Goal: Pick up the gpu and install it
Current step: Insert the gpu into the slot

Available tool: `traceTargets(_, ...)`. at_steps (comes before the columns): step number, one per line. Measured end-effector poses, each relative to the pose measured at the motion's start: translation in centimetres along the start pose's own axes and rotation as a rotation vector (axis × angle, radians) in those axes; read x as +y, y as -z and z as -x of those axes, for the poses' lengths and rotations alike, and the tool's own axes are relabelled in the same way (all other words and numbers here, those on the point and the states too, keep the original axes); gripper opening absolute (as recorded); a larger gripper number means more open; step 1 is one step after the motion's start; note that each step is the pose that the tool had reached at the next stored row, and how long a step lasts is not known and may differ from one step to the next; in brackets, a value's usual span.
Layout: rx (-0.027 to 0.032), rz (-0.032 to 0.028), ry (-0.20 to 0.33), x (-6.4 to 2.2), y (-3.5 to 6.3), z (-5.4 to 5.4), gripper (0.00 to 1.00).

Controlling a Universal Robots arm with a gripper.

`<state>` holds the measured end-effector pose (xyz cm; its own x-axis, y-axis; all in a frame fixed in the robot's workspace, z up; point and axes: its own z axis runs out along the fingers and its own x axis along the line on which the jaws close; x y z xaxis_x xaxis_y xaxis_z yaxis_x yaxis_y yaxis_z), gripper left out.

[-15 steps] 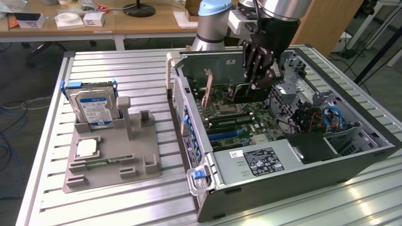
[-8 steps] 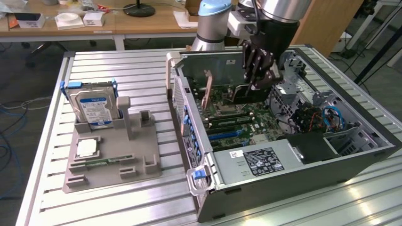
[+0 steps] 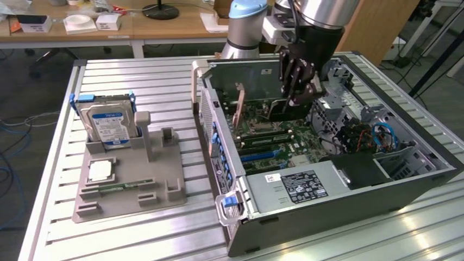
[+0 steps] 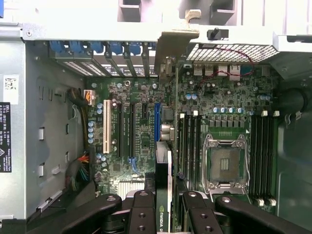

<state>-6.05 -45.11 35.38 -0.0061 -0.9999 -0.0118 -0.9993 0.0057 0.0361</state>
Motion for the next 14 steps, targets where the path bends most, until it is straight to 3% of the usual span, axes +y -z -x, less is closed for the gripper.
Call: traceTargets(14,0.0001,0.0001,0.000,-0.02,-0.65,-0.01,0.26)
